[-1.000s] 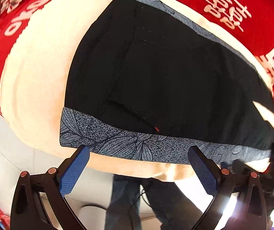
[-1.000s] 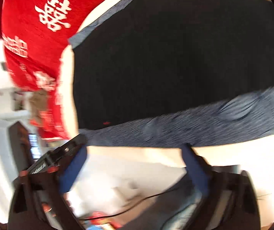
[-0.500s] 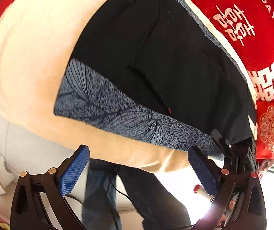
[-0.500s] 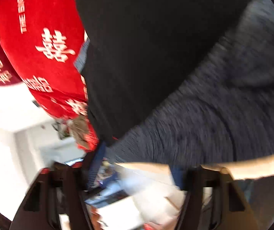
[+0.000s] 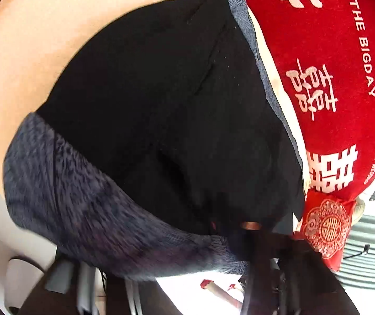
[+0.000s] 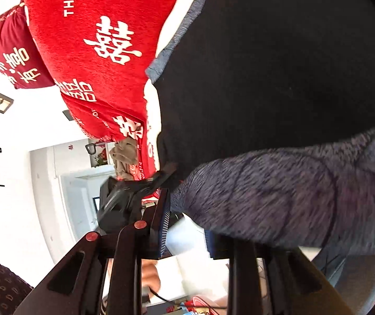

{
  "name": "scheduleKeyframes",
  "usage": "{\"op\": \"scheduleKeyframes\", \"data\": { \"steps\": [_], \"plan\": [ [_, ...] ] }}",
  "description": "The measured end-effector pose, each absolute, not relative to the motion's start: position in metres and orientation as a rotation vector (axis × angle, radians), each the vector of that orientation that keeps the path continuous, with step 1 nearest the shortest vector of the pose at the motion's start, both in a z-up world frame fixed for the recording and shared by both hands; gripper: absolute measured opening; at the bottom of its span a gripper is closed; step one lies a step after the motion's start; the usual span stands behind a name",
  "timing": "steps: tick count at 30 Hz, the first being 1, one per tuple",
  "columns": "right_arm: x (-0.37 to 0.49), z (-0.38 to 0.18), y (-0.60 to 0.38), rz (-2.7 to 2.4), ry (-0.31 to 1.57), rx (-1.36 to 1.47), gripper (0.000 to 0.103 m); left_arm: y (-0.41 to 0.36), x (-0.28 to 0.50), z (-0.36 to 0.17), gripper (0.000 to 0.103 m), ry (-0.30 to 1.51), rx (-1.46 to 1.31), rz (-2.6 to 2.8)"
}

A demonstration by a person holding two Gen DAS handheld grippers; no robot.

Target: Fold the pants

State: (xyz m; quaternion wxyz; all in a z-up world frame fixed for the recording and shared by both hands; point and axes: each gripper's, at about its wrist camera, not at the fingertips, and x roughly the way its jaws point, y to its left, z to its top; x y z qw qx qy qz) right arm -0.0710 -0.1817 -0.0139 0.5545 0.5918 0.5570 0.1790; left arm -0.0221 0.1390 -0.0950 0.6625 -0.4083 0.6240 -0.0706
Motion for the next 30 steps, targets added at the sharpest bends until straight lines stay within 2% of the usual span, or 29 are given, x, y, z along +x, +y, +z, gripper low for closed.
{"op": "scheduleKeyframes", "data": {
  "steps": [1,2,3,5,8,11,12,13,14,15,19,24,30],
  "plan": [
    [-0.085,-0.019,-0.189,0.421,1.329,1.392,0.031,0.141,-0.021,-0.096,0.023,1.404,-0.934,-0.181],
    [-0.092,-0.024,-0.196,0.402,1.338,1.388,0.038,0.142,-0.020,-0.091,0.023,1.400,-0.921,-0.192],
    [-0.103,-0.028,-0.204,0.384,1.340,1.386,0.050,0.142,-0.018,-0.083,0.023,1.393,-0.890,-0.213],
    [-0.110,-0.037,-0.213,0.349,1.336,1.391,0.062,0.141,-0.013,-0.071,0.023,1.391,-0.854,-0.259],
    [-0.129,-0.052,-0.232,0.284,1.308,1.452,0.062,0.138,-0.006,-0.063,0.023,1.410,-0.823,-0.300],
    [-0.140,-0.064,-0.250,0.223,1.205,1.604,0.062,0.135,-0.002,-0.059,0.023,1.437,-0.754,-0.329],
    [-0.141,-0.067,-0.255,0.198,1.159,1.666,0.057,0.133,0.000,-0.060,0.023,1.443,-0.745,-0.330],
    [-0.141,-0.067,-0.259,0.166,1.134,1.691,0.048,0.134,-0.002,-0.060,0.023,1.450,-0.738,-0.329],
    [-0.142,-0.066,-0.263,0.126,1.111,1.722,0.019,0.134,-0.002,-0.063,0.023,1.459,-0.732,-0.323],
    [-0.141,-0.062,-0.267,0.079,1.096,1.745,0.007,0.135,-0.003,-0.064,0.023,1.462,-0.725,-0.316],
    [-0.108,-0.009,-0.270,0.112,1.199,1.474,0.007,0.134,-0.006,-0.061,0.023,1.469,-0.675,-0.291],
    [-0.054,0.044,-0.277,0.252,1.285,1.209,0.007,0.134,0.006,-0.025,0.023,1.410,-0.650,-0.296],
    [0.031,0.062,-0.299,0.386,1.335,1.086,0.008,0.116,0.055,0.010,0.023,1.314,-0.611,-0.288]
  ]
}}
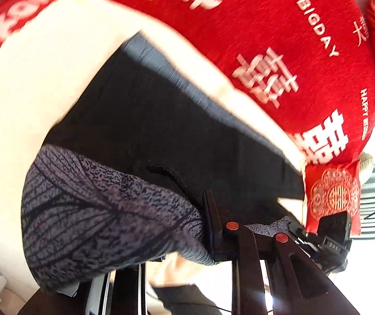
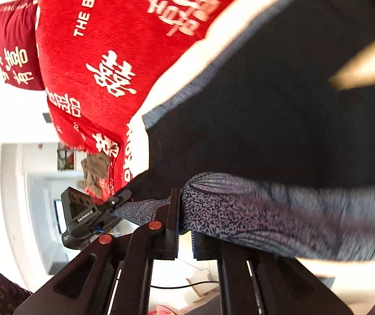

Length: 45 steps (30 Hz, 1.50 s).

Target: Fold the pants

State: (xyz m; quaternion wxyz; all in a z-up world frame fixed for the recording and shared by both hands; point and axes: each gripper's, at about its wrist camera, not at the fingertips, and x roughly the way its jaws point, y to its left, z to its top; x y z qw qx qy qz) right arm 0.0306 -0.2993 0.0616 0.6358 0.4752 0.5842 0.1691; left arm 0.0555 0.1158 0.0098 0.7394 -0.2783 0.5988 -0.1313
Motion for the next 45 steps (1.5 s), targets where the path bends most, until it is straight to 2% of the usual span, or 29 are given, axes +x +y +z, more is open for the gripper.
{"op": "scheduleKeyframes", "data": {
  "steps": [5,8,13,16,17,18,19,20,21,23,24,26,28,29,30,35,37,40,41,42,45],
  "plan": [
    [0.119,0.029,-0.317,0.442,1.391,1.056,0.011,0.100,0.128,0.006,0.024,1.249,-0.603,-0.240],
    [0.168,-0.018,-0.321,0.425,1.474,1.063,0.012,0.087,0.182,-0.026,0.024,1.271,-0.568,-0.180],
    [0.207,-0.089,-0.326,0.336,1.563,1.108,0.012,0.069,0.230,-0.086,0.024,1.350,-0.485,-0.100],
    [0.213,-0.087,-0.323,0.367,1.579,1.113,0.015,0.070,0.234,-0.083,0.024,1.363,-0.507,-0.094],
    [0.213,-0.082,-0.322,0.394,1.574,1.113,0.023,0.071,0.231,-0.073,0.024,1.373,-0.505,-0.101],
    [0.212,-0.077,-0.321,0.416,1.572,1.111,0.039,0.072,0.227,-0.066,0.024,1.372,-0.502,-0.105],
    [0.212,-0.067,-0.318,0.440,1.565,1.103,0.051,0.073,0.222,-0.059,0.026,1.371,-0.500,-0.112],
    [0.212,-0.056,-0.315,0.463,1.550,1.094,0.075,0.074,0.214,-0.047,0.028,1.370,-0.489,-0.122],
    [0.212,-0.042,-0.312,0.476,1.531,1.069,0.085,0.074,0.207,-0.039,0.033,1.366,-0.464,-0.117],
    [0.210,-0.017,-0.303,0.499,1.505,0.989,0.085,0.072,0.197,-0.018,0.070,1.332,-0.355,-0.061],
    [0.206,-0.002,-0.295,0.512,1.497,0.940,0.085,0.072,0.191,-0.009,0.075,1.304,-0.318,-0.047],
    [0.203,0.008,-0.288,0.531,1.493,0.894,0.085,0.072,0.183,-0.001,0.077,1.287,-0.274,-0.037],
    [0.200,0.013,-0.262,0.569,1.516,0.769,0.075,0.070,0.182,-0.008,0.077,1.305,-0.238,-0.018],
    [0.202,0.010,-0.252,0.578,1.530,0.711,0.058,0.067,0.186,-0.018,0.077,1.319,-0.227,-0.013],
    [0.206,0.004,-0.240,0.578,1.553,0.633,0.045,0.061,0.191,-0.024,0.077,1.323,-0.218,-0.006],
    [0.237,-0.044,-0.218,0.509,1.564,0.378,0.043,0.047,0.219,-0.074,0.077,1.317,-0.098,0.105],
    [0.252,-0.061,-0.224,0.457,1.556,0.403,0.035,0.045,0.222,-0.083,0.078,1.288,-0.049,0.141],
    [0.263,-0.055,-0.255,0.322,1.491,0.535,0.038,0.039,0.222,-0.084,0.079,1.284,-0.001,0.137],
    [0.263,-0.050,-0.265,0.286,1.476,0.564,0.043,0.038,0.220,-0.082,0.079,1.295,0.010,0.134],
    [0.261,-0.044,-0.274,0.268,1.468,0.596,0.054,0.037,0.217,-0.080,0.079,1.315,0.013,0.129],
    [0.238,-0.020,-0.298,0.299,1.453,0.666,0.062,0.033,0.205,-0.067,0.079,1.341,0.001,0.100]
  ]
}}
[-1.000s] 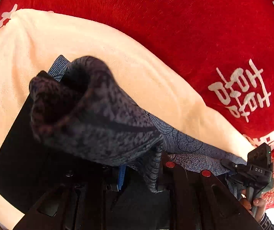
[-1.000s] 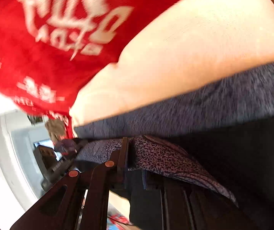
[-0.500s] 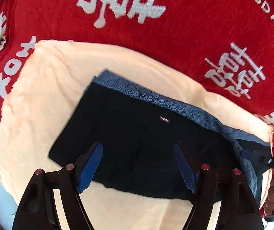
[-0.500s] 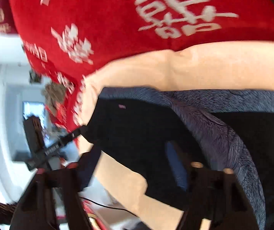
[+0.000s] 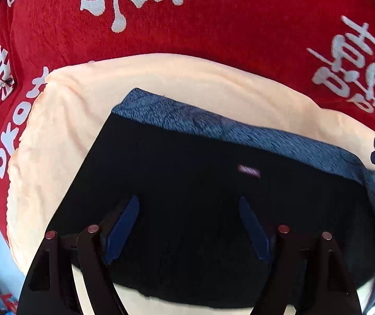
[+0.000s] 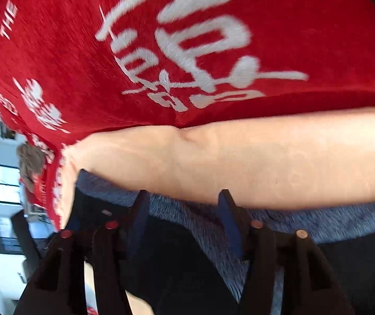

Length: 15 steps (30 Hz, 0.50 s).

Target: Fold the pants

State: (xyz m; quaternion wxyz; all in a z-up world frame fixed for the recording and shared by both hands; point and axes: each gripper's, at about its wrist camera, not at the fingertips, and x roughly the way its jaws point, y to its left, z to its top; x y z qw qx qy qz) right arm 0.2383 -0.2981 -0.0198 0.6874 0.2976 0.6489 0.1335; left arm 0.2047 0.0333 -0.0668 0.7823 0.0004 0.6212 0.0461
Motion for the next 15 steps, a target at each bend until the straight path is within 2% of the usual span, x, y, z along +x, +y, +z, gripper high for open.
{"op": "scheduleKeyframes", "data": {
  "steps": [6,15],
  "plan": [
    [0.157,0.002,-0.345,0.268,1.475,0.730,0.063,-0.004,0.162,-0.042,0.079,1.382,0.030,0.021],
    [0.021,0.027,-0.429,-0.010,1.464,0.866,0.063,-0.110,0.104,-0.032,0.079,1.453,0.065,-0.256]
  ]
}}
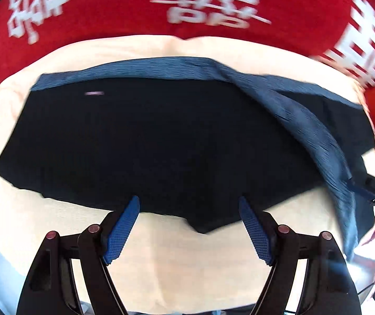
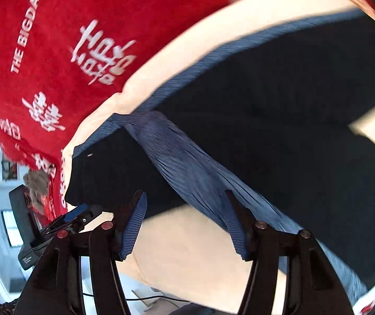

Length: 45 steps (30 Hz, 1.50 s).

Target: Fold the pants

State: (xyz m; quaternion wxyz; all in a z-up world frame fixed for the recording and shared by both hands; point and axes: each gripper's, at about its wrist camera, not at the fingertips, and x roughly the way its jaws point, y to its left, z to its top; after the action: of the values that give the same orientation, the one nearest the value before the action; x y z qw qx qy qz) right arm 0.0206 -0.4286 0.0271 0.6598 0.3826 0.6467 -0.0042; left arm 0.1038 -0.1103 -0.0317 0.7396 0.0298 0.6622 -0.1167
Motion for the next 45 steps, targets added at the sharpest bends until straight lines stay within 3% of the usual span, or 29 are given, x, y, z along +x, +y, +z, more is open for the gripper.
{"op": "scheduleKeyframes", "data": {
  "steps": [15,26,33,39,45],
  "plan": [
    [-0.175,0.070,-0.496,-0.355,1.362,0.957,0.063,-0.212,0.024,-0.021,0.079,1.469,0.012,-0.553],
    [-0.198,0.028,-0.539,-0.234,1.391,1.023,0.063,-0.276,0.015,-0.053,0.079,1.525,-0.035,-0.599],
    [-0.204,0.026,-0.551,-0.045,1.329,1.133,0.062,-0.303,0.019,-0.070,0.079,1.569,-0.176,-0.628],
    [-0.221,0.041,-0.558,-0.016,1.294,1.197,0.059,-0.320,0.018,-0.070,0.079,1.602,-0.190,-0.668],
    [-0.206,0.020,-0.553,-0.009,1.312,1.197,0.059,-0.330,0.020,-0.072,0.079,1.603,-0.162,-0.665]
  ]
}}
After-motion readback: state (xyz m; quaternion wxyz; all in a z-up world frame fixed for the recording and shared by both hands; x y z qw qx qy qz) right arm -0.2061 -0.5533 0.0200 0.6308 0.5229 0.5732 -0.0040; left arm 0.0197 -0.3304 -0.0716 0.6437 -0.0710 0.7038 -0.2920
